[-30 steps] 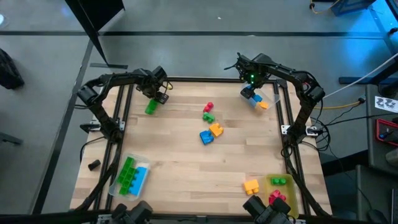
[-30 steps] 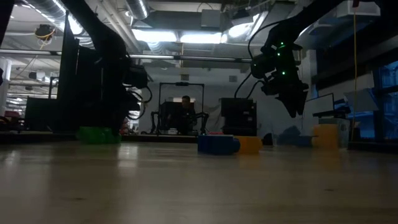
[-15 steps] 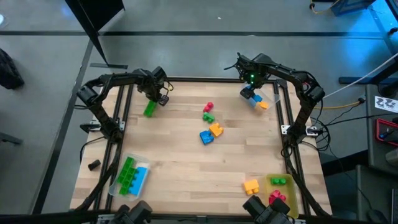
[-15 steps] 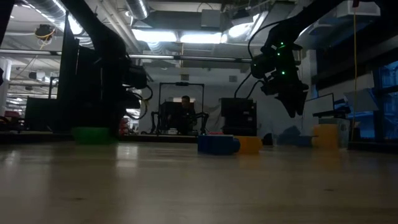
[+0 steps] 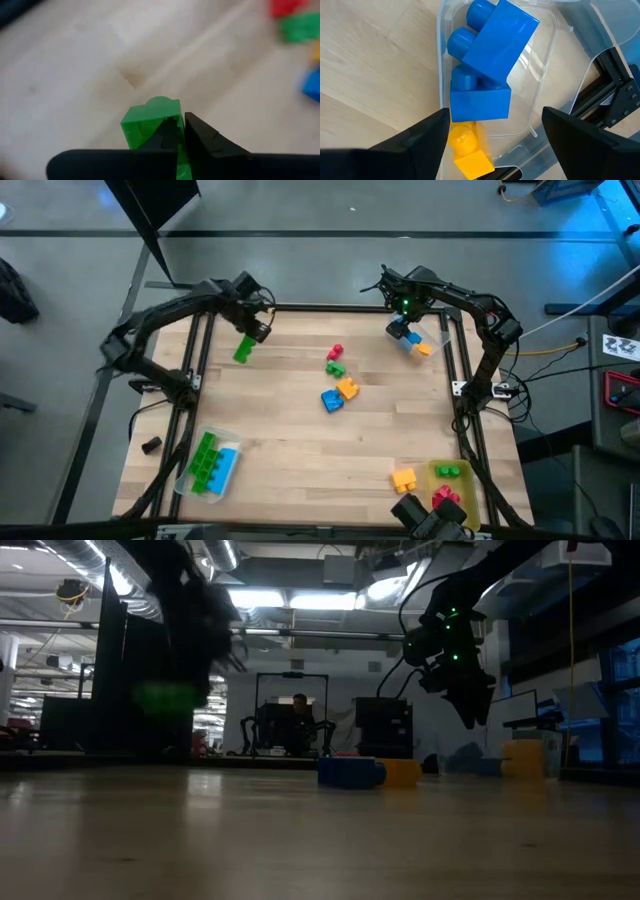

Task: Sort blocks by size
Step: Put the 4 stud green game piece into the bottom transparent bin, then put the 2 stud green game piece into the yellow transparent bin

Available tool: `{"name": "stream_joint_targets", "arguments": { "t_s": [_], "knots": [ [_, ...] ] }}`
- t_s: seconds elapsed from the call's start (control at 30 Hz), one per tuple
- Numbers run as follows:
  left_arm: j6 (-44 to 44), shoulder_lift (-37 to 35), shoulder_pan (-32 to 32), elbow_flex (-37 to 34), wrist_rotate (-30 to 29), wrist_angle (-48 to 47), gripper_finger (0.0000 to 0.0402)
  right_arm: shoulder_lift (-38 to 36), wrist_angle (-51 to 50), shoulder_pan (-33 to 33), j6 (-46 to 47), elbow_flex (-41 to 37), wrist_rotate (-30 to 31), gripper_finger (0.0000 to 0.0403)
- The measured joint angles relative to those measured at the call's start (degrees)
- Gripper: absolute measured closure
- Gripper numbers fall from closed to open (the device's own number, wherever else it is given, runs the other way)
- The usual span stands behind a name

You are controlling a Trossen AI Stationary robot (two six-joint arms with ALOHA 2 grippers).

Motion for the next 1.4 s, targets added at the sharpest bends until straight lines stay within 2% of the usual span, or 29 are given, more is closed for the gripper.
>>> {"name": "stream_joint_targets", "arguments": {
  "t_s": [0.13, 0.3, 0.43, 0.57, 0.73, 0.93, 1.2, 1.4],
  "knots": [
    [-7.8, -9.4, -6.3, 0.6, 0.8, -9.9, 0.0395, 0.0, 0.4, 0.0, 0.2, 0.0, 0.2, 0.0086],
    [-21.9, -20.5, -19.9, 0.6, 0.9, -21.6, 0.0396, 0.0, 0.8, 0.0, 1.9, 0.0, 2.5, 0.0086],
    [-37.5, -27.1, -32.8, 0.6, 0.3, -25.3, 0.0394, -1.4, 0.6, 0.0, 3.3, 0.0, 2.5, 0.0086],
    [-52.2, -30.8, -45.2, -1.5, -1.0, -23.8, 0.0398, -4.1, 0.6, 0.0, 5.3, 0.0, 1.6, 0.0086],
    [-64.2, -30.7, -57.3, -6.8, -1.6, -20.3, 0.039, -8.0, 0.7, 0.4, 7.6, 0.0, 0.3, 0.0086],
    [-71.7, -27.4, -66.5, -13.3, 2.7, -10.0, 0.0391, -11.0, 0.7, 3.5, 7.9, 0.1, -1.6, 0.0086],
    [-69.7, -23.0, -71.9, -16.8, 3.2, 3.7, 0.0353, -11.4, 1.9, 11.8, 7.8, 0.1, -3.0, 0.0086],
    [-71.3, -20.7, -72.1, -18.5, 6.3, 4.0, 0.0305, -11.4, 5.2, 18.6, 7.8, 0.0, -3.0, 0.0086]
  ]
}}
